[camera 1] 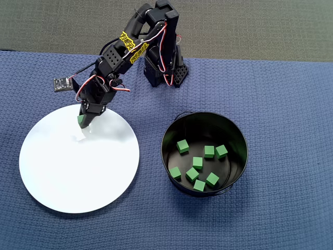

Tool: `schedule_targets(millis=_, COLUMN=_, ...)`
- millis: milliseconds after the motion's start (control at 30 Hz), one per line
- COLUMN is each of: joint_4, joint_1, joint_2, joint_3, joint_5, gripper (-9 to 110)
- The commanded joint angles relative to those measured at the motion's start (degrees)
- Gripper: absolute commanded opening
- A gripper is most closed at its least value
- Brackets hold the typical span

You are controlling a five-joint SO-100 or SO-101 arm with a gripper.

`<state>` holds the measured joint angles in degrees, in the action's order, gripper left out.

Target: Pick up the green cubes from the white plate and place them in the black recipient

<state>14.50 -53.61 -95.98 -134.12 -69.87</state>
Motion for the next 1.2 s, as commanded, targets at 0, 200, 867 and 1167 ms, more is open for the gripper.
schedule_targets(millis=0, joint_4=-1.41, joint_1=-0.26, joint_2=-0.18, joint_3=-0.09, joint_5=-0.88, gripper=1)
schedule_targets(millis=200, joint_4=-2.02, joint_1=0.00, joint_2=-0.70, joint_3=-0.44, joint_5=0.00, gripper=0)
schedule_targets(millis=867, joint_4=61.08, joint_1=16.61, joint_2=-11.78, joint_3=51.59, joint_5=41.84, gripper=0)
schedule_targets(millis=1167, joint_4=72.51, joint_1=46.14, joint_2=-11.51, joint_3=51.59, joint_5=61.52, gripper=0)
